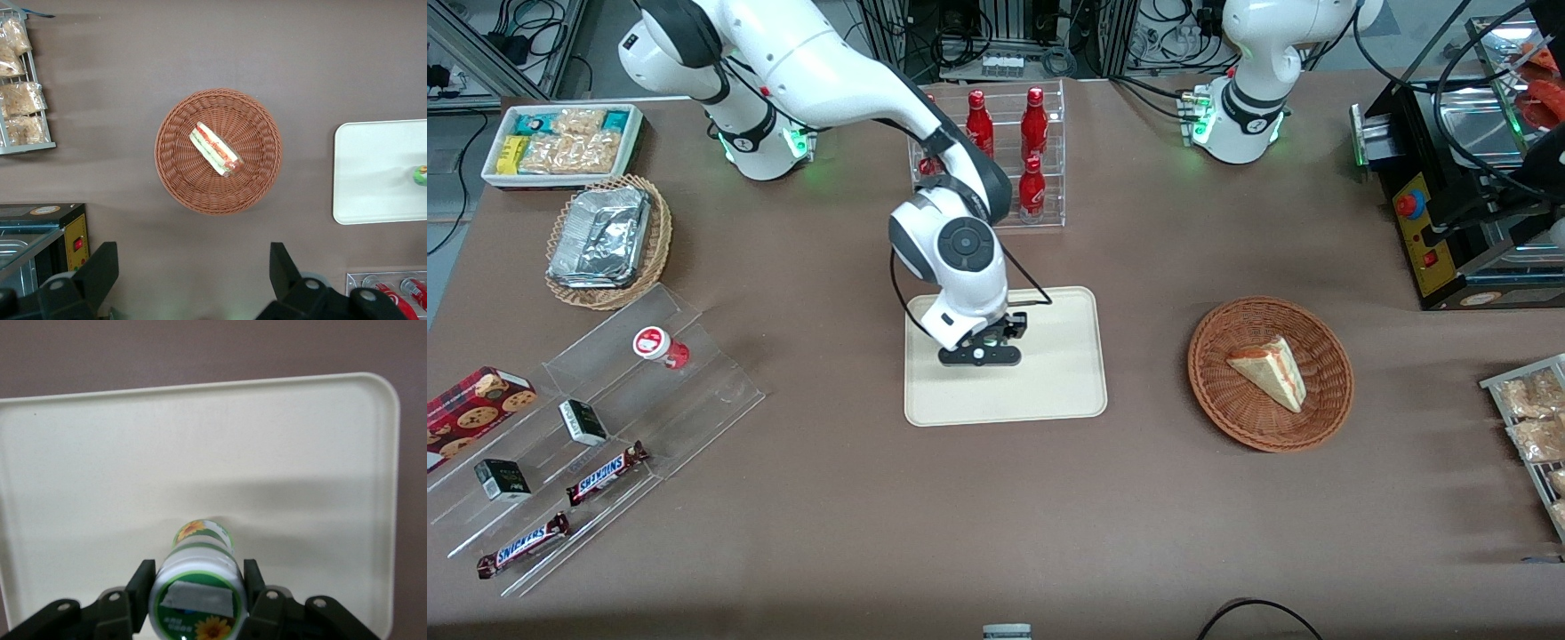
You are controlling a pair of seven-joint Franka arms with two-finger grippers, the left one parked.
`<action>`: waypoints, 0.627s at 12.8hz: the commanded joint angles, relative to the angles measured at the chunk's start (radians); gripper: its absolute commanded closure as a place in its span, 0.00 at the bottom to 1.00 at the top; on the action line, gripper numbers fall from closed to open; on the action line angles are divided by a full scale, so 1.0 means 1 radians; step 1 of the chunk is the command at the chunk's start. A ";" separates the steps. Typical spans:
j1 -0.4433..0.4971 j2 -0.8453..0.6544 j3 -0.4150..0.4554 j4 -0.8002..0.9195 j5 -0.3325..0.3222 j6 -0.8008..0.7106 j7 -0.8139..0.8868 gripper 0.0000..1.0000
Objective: Place green gum on tray
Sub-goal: 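Lift the green gum jar and carry it over the cream tray, then lower the gum jar onto the tray and open the right gripper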
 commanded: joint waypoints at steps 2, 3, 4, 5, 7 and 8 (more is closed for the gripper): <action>0.026 0.064 -0.015 0.050 0.022 0.027 0.028 1.00; 0.026 0.067 -0.015 0.050 0.017 0.029 0.028 1.00; 0.026 0.070 -0.015 0.050 0.014 0.039 0.027 0.72; 0.028 0.074 -0.017 0.049 0.011 0.044 0.027 0.01; 0.038 0.074 -0.015 0.047 -0.042 0.047 0.028 0.00; 0.038 0.073 -0.015 0.047 -0.056 0.046 0.024 0.00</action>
